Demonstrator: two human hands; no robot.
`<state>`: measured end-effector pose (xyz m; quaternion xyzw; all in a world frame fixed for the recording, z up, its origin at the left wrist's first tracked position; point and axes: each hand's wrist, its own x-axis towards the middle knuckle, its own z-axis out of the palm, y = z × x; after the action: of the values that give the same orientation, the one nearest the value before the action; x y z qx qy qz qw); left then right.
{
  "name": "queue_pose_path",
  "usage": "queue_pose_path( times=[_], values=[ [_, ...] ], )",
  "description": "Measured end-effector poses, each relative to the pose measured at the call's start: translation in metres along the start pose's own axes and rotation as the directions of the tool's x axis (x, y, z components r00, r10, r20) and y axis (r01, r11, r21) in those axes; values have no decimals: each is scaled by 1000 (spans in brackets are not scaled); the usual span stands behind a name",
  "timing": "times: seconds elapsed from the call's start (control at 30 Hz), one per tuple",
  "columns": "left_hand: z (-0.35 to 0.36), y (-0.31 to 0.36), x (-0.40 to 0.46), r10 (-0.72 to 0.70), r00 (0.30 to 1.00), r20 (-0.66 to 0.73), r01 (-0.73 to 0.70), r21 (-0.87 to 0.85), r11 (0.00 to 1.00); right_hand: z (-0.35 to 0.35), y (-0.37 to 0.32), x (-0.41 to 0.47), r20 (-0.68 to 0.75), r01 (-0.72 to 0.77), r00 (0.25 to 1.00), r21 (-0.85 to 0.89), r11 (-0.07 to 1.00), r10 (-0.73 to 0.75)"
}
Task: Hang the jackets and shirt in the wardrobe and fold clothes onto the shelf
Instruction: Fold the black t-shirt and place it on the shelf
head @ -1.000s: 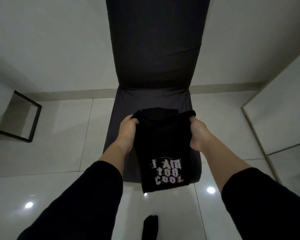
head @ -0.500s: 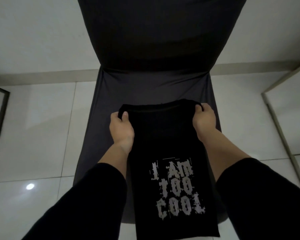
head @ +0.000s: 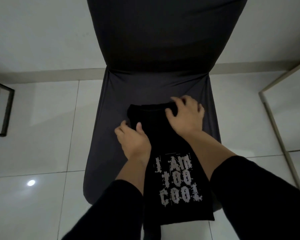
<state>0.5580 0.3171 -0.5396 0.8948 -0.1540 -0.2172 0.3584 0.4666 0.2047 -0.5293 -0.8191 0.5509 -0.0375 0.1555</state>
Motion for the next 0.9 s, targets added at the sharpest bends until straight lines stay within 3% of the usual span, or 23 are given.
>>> queue_pose_path(
  times=[0.07,0.17,0.27,0.47,0.57,0.67,0.77,0.9],
  values=[
    [-3,-9,-9,11,1000,14,-13,117,993,9,-13,4,142,179,975,-69,981,-168],
    [-10,-19,-7,34,997,72,-48,210,976,19,-23,9,269,237,942,-116,965,-199],
    [-16,-25,-3,13,990,142,-36,166,986,19,-21,2,245,240,947,-114,964,-206],
    [-21,-28,-16,-41,972,231,38,18,999,-6,-12,-27,228,385,907,-111,916,-354],
    [-32,-25,-42,-49,921,386,135,-198,971,-37,-12,-37,161,345,929,-43,938,-334],
    [-52,-30,-74,-81,761,643,251,-178,951,-78,-9,-45,137,256,954,97,962,-268],
    [-64,-37,-92,-96,689,718,77,60,995,-129,2,-52,59,150,984,216,965,-166],
    [-93,18,-103,30,680,732,-67,22,998,-213,32,-62,-101,1,994,303,953,32]
  ],
)
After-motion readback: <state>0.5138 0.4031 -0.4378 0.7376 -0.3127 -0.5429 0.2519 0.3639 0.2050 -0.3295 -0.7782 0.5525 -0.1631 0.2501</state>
